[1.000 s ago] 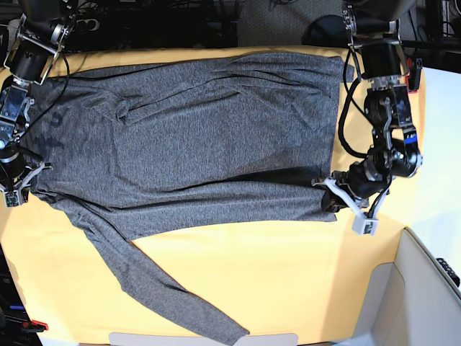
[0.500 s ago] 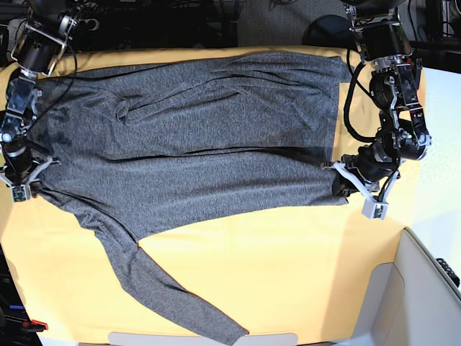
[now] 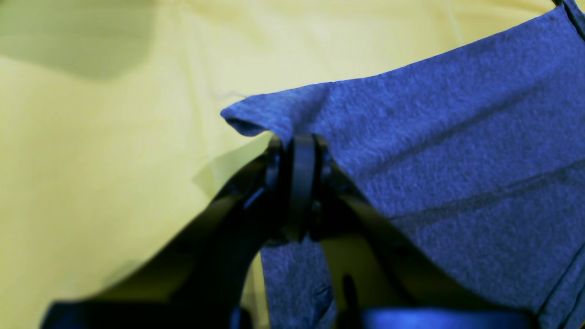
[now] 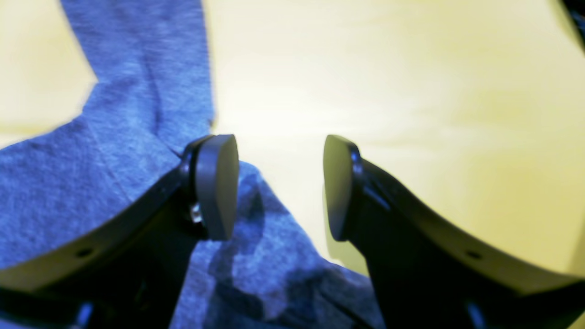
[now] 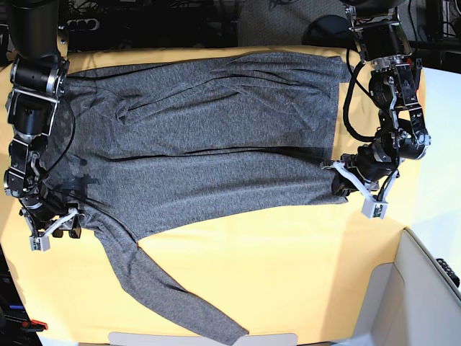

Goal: Fold the T-shirt properly
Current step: 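Fold the held edge over toward the first edge with both grippers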

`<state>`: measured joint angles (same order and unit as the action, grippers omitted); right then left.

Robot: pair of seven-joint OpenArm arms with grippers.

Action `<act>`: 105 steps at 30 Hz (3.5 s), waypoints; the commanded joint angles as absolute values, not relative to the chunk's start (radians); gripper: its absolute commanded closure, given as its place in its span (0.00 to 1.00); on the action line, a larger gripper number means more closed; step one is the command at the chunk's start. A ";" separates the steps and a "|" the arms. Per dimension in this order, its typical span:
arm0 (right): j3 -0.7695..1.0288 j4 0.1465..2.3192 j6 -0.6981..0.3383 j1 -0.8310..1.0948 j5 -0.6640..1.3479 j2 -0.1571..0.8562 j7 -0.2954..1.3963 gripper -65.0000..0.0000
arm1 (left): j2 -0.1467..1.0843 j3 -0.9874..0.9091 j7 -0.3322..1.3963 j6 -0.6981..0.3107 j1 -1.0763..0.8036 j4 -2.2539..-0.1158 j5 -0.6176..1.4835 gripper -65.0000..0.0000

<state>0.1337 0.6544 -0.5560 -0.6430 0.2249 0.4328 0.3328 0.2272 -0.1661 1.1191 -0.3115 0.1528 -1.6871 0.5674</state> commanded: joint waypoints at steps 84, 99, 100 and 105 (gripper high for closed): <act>0.400 1.399 -0.682 -0.091 0.205 0.483 0.446 1.00 | 0.242 -0.094 1.027 -0.314 0.039 -1.956 0.579 1.00; 0.503 1.380 -0.682 0.022 0.200 0.492 0.446 1.00 | 0.271 -0.176 1.035 -0.314 -0.065 -1.957 0.578 1.00; 0.503 1.366 -0.682 0.019 0.200 0.492 0.446 1.00 | 0.271 -0.183 1.035 -0.314 -0.068 -1.957 0.578 1.00; 0.499 1.299 -0.682 0.015 0.200 0.507 0.446 1.00 | 0.298 -0.185 1.036 -0.314 -0.116 -1.957 0.578 1.00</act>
